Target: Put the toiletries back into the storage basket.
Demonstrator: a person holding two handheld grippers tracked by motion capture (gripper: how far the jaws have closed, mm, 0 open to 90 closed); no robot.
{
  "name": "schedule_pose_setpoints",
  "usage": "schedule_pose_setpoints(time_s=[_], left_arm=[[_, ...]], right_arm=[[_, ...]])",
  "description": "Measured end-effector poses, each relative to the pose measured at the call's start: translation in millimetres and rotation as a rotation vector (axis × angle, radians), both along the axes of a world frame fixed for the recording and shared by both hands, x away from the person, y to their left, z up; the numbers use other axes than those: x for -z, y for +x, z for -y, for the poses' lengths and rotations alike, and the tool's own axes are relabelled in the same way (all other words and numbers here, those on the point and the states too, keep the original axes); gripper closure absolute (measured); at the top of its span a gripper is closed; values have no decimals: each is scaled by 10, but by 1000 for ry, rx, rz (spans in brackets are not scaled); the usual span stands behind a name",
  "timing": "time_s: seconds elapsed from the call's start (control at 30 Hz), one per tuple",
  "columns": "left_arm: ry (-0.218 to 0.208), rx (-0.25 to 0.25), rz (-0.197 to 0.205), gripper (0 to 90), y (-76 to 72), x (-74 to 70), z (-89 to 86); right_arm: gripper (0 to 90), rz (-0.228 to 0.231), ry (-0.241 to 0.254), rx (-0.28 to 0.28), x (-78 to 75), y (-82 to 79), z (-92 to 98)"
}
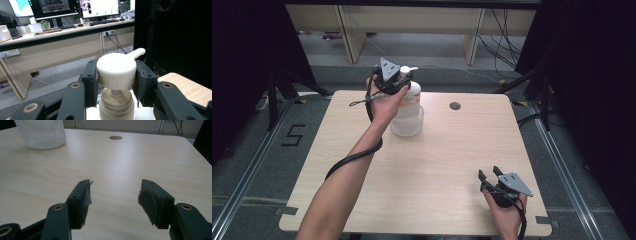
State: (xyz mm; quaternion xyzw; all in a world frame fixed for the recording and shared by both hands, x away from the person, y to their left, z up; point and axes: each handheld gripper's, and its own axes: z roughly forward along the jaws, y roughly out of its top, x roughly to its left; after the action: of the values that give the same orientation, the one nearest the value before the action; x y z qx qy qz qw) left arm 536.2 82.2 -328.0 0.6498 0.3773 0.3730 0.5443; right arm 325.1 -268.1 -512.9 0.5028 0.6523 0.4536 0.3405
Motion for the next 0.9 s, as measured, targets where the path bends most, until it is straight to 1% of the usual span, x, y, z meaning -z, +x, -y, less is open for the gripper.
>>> schedule_pose_setpoints(time_s=[0.07, 0.1, 0.13, 0.27, 0.3, 0.33, 0.4, 0.43, 0.47, 0.5, 0.53, 0.57, 0.6, 0.67, 0.8, 0.83, 0.87, 0.9], left_arm=[[-1, -1, -4, 590, 4, 22, -1], [-1, -3, -7, 590, 6, 32, -2], [-4, -2, -8, 590, 9, 41, -1], [1, -1, -14, 590, 11, 69, 4], [1, -1, -15, 590, 12, 76, 5], [4, -1, -18, 590, 12, 83, 3], [2, -1, -20, 590, 16, 103, 8], [2, -10, -26, 590, 12, 112, 11], [5, -1, -26, 590, 20, 120, 13], [6, -10, -31, 590, 14, 129, 15], [6, -1, -27, 590, 24, 137, 17], [7, -10, -33, 590, 19, 145, 18], [5, 0, -30, 590, 30, 153, 20], [6, -10, -39, 589, 23, 163, 16], [3, -12, -43, 589, 30, 185, 9], [-3, -6, -51, 589, 32, 195, 13], [6, -11, -47, 589, 34, 199, 6], [6, -11, -48, 589, 36, 209, 6]], right_arm=[[424, -1, -1, -1, 0, 0, -1], [424, -5, 14, -7, 6, 6, -14], [424, -16, 8, -9, 0, 1, -11], [424, -16, 11, -9, 1, 2, -11], [424, -3, -4, -1, 11, 15, -8], [424, -11, -5, 3, 7, 12, -8], [424, 1, -1, -3, 13, 17, -9], [424, -6, -5, 0, 9, 13, -9], [423, -5, -4, 1, 10, 14, -9], [423, -7, -3, 1, 9, 13, -9], [423, -10, -3, -2, 8, 11, -7], [423, -5, -11, -13, 10, 21, 1], [423, -6, -11, -11, 10, 22, 0], [422, -7, -14, -11, 11, 22, 1], [423, -11, -4, -4, 7, 11, -6], [423, -11, -4, -3, 7, 11, -7], [422, -14, 5, -13, 4, 5, -6], [422, -10, -4, -7, 8, 10, -4]])
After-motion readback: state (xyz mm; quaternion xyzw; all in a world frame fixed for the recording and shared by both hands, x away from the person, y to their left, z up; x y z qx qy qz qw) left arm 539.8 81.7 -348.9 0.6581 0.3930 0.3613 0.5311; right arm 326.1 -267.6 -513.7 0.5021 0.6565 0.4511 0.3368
